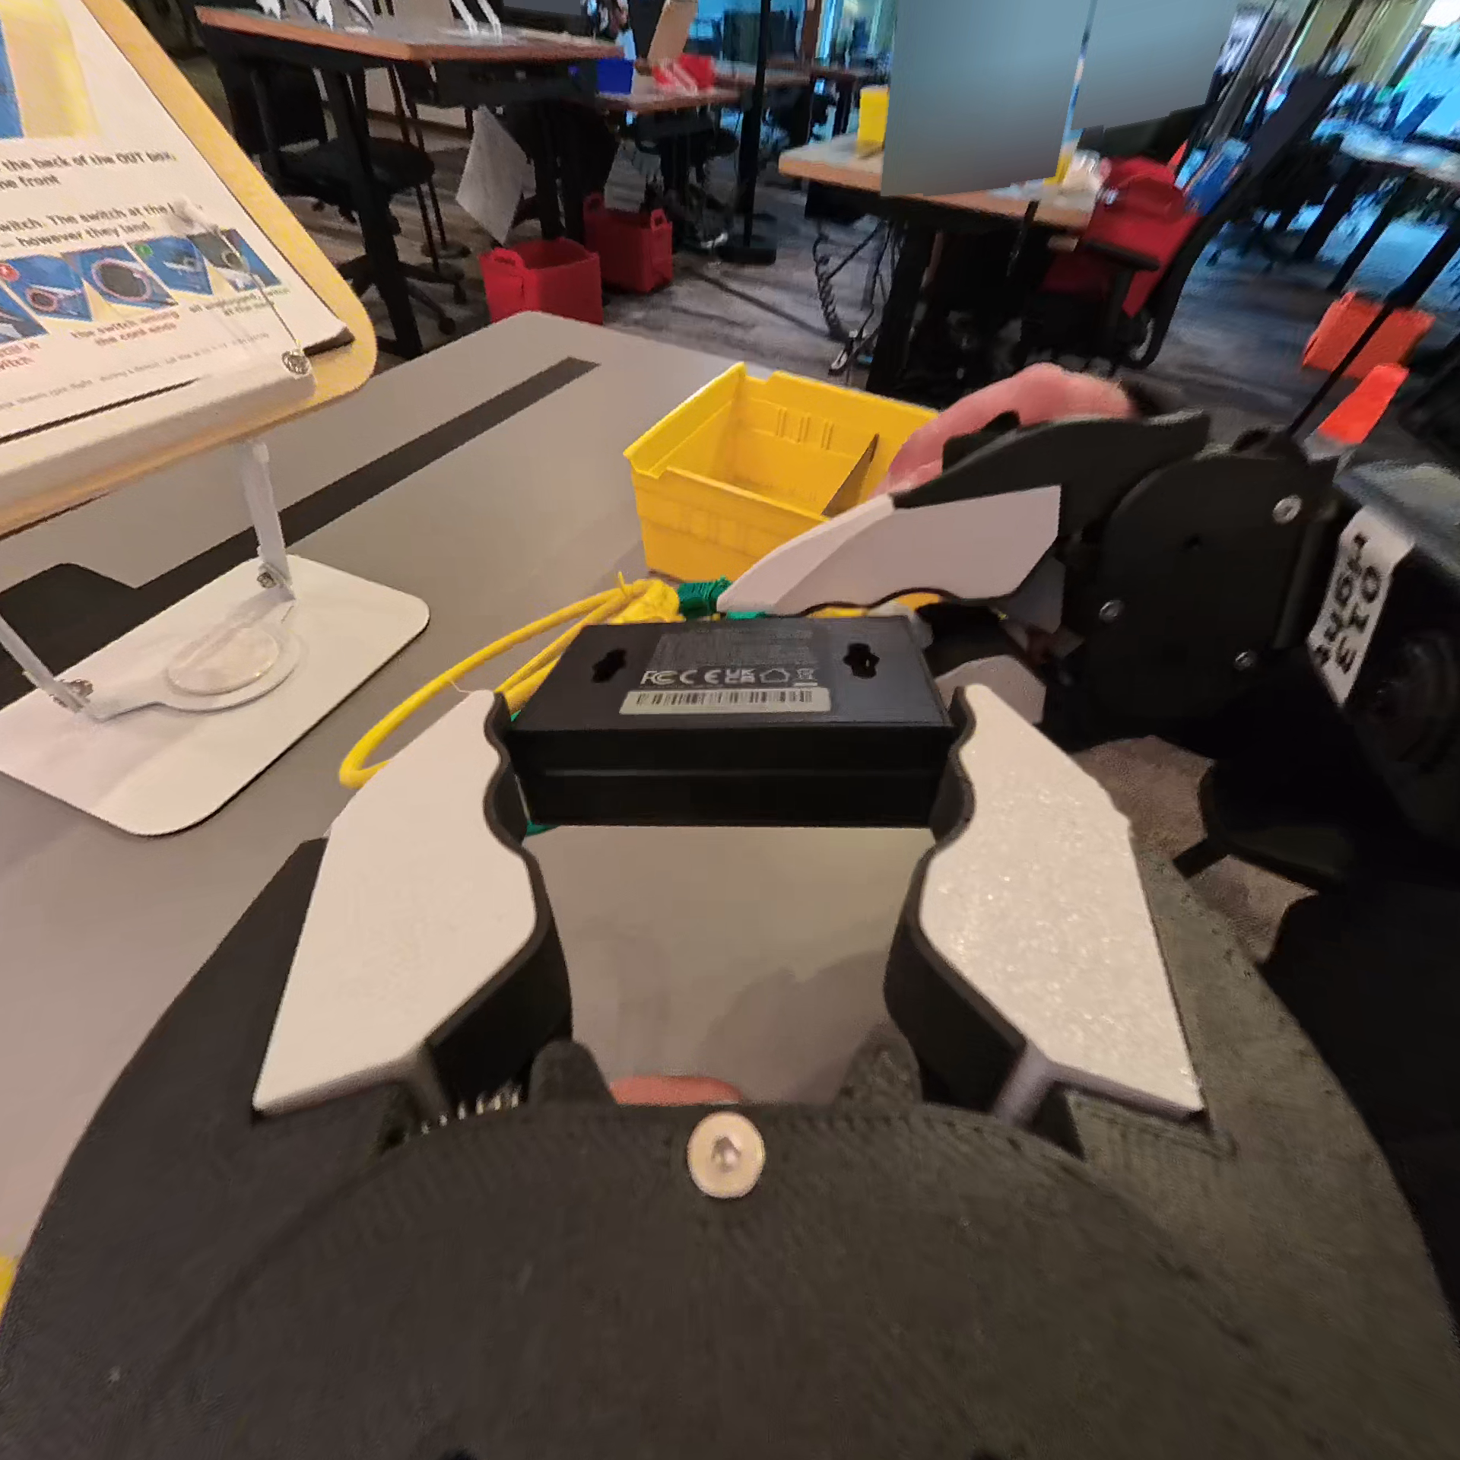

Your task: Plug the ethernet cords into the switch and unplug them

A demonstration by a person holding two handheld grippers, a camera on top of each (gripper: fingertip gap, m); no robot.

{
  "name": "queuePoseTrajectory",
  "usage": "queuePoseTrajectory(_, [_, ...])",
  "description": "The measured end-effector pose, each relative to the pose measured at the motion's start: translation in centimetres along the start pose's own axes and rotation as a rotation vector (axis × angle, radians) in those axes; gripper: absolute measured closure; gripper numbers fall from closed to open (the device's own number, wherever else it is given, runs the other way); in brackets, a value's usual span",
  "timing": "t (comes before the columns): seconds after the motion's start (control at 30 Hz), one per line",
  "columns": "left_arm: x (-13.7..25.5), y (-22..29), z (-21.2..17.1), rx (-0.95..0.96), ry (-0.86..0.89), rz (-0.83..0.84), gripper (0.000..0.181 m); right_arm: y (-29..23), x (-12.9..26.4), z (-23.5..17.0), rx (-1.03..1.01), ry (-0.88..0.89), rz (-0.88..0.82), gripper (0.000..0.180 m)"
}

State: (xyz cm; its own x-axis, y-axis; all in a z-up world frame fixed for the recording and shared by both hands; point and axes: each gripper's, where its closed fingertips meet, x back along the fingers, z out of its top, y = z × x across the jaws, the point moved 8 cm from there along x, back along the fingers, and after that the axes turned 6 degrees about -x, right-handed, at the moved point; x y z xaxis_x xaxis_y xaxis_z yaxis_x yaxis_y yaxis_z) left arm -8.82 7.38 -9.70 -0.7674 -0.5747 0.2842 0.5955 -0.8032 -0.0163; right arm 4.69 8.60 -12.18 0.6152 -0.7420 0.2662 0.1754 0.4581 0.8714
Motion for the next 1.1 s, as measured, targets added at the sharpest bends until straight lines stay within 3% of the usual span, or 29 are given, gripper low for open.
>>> queuePoseTrajectory(0.43, [-0.2, -0.14, -0.53, -0.035, -0.053, 0.018, 0.081, -0.16, -0.3, -0.3, -0.001, -0.016, -0.006, 0.16])
queuePoseTrajectory(0.8, [0.14, 0.1, 0.01, -0.045, 0.021, 0.038, 0.081, 0.15, -0.08, -0.28, -0.062, 0.037, -0.02, 0.159])
queuePoseTrajectory(1.1, [0.35, -0.21, 0.17, 0.049, 0.069, 0.028, 0.081, -0.12, -0.22, -0.26, -0.123, 0.088, 0.022, 0.143])
